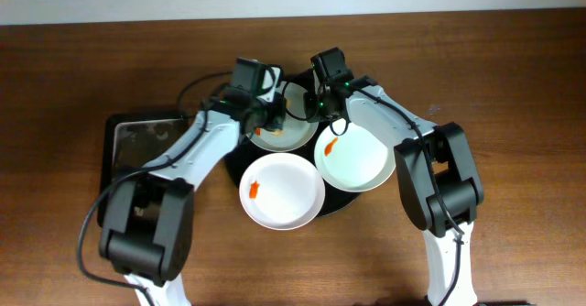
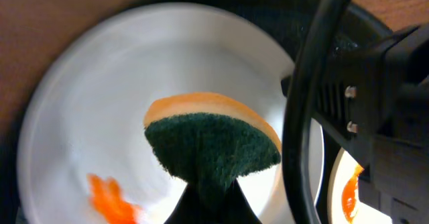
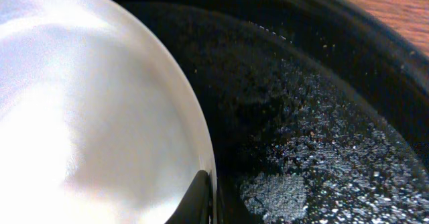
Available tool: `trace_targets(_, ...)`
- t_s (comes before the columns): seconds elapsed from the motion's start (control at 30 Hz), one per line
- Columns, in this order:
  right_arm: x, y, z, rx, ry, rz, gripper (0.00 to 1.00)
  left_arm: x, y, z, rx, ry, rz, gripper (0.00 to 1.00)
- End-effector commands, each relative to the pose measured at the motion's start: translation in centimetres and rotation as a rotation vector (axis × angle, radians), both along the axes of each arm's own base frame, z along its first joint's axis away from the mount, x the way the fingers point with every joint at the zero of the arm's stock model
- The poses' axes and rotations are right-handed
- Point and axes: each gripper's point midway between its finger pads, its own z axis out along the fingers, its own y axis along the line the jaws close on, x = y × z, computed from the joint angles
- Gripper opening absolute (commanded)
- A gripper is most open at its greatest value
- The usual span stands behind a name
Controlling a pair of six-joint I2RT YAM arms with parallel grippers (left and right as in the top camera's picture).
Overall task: Clean dirty plates on tray and stack at the side
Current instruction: 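Lift the plate with the right gripper and wipe it with the sponge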
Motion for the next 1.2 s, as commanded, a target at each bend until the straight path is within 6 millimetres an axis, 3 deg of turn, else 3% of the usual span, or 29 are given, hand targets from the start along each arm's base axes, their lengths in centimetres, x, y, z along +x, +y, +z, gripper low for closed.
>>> trace_targets(0.0,0.1,-3.3,0.2,-0.126,0.011,-0.129,0.04,0.1,0.3,-2.4,-0.069,0.116,0.208,0.00)
trace_targets(0.17,-0.5,-3.8,0.2,-0.127,0.051,-0.182,0.04,0.2,1.5,-3.9,-0.046,0.145,0.314,0.00)
trace_targets(0.27,-0.5,-3.8,0.2,-0.127,0.052,-0.181,0.04,0.9,-0.8,-6.0,-0.139,0.166,0.250,0.00)
trace_targets(0.37,-0.5,-3.7,0.2,-0.126,0.053,-0.173,0.04,1.1,-1.4,-7.7,-0.156,0.177,0.235,0.00)
trace_targets(0.47,-0.6,-3.8,0.2,-0.128,0.056,-0.173,0.04,0.7,1.1,-9.9,-0.061,0.205,0.304,0.00)
trace_targets(0.53,-0.7,-3.8,0.1,-0.130,0.060,-0.173,0.04,0.7,3.6,-10.5,0.050,0.191,0.326,0.00)
trace_targets(0.6,-0.8,-3.8,0.1,-0.131,0.063,-0.173,0.04,0.5,4.8,-10.6,0.089,0.199,0.343,0.00)
trace_targets(0.7,-0.8,-3.8,0.1,-0.132,0.062,-0.173,0.04,0.9,7.3,-9.5,0.237,0.185,0.381,0.00)
trace_targets(0.83,-0.8,-3.9,0.1,-0.133,0.065,-0.173,0.04,2.7,9.2,-5.6,0.367,0.139,0.428,0.00)
trace_targets(0.93,-0.9,-3.9,0.1,-0.135,0.069,-0.173,0.04,3.9,9.0,-2.1,0.372,0.129,0.435,0.00)
trace_targets(1.03,-0.7,-3.9,0.4,-0.133,0.060,-0.175,0.04,3.8,9.0,1.0,0.386,0.153,0.430,0.00)
trace_targets(1.17,0.4,-4.9,3.3,-0.201,-0.022,-0.159,0.04,2.5,7.5,0.4,0.318,0.234,0.376,0.00)
